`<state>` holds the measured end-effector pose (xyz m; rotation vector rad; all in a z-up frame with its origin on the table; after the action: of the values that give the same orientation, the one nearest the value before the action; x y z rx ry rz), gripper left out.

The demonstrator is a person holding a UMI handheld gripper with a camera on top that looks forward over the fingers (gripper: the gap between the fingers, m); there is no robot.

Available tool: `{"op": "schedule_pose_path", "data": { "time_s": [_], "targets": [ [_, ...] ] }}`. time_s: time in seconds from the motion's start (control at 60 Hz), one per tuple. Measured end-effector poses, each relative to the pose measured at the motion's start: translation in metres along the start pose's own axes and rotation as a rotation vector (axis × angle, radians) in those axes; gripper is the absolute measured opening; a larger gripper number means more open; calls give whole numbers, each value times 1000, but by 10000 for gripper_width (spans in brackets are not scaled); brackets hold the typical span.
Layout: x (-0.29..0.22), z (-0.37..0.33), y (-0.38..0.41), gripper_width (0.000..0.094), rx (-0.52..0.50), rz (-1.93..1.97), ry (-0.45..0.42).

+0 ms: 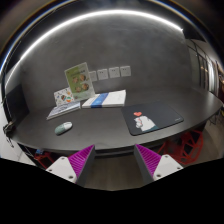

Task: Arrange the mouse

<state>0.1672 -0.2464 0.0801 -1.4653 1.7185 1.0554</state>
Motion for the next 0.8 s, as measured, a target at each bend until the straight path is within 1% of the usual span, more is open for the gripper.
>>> {"op": "schedule_pose_path", "data": {
  "time_s": [0.083, 0.2, 0.3, 0.367, 0.483, 0.517, 0.533, 0.55, 0.567, 0.583, 0.8],
  "targets": [
    [4, 8, 10, 813, -38, -26, 13],
    [13, 37, 49, 810, -134, -82, 35],
    [20, 66, 106, 812, -224, -132, 34],
    [29, 84, 150, 811, -282, -164, 51],
    [45, 121, 219, 811, -347, -208, 80],
    [51, 132, 235, 810, -349, -216, 94],
    [54, 138, 242, 824, -347, -220, 102],
    [53, 145, 247, 836, -342, -232, 92],
    [48, 152, 253, 818, -332, -238, 68],
    [48, 158, 258, 811, -323, -245, 63],
    [22, 221, 288, 806, -138, -237, 94]
  ]
}}
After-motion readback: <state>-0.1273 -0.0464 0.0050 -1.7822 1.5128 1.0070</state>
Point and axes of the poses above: the point between the fingertips, and its own axes, seen from behind it with the camera up: y to the left, x down, z forward, the way the camera looks, the point moved 3 cm from there along -z, backward, against the way the camera looks, and after that the axes turned 2 degrees about z, right-handed, at the moved point
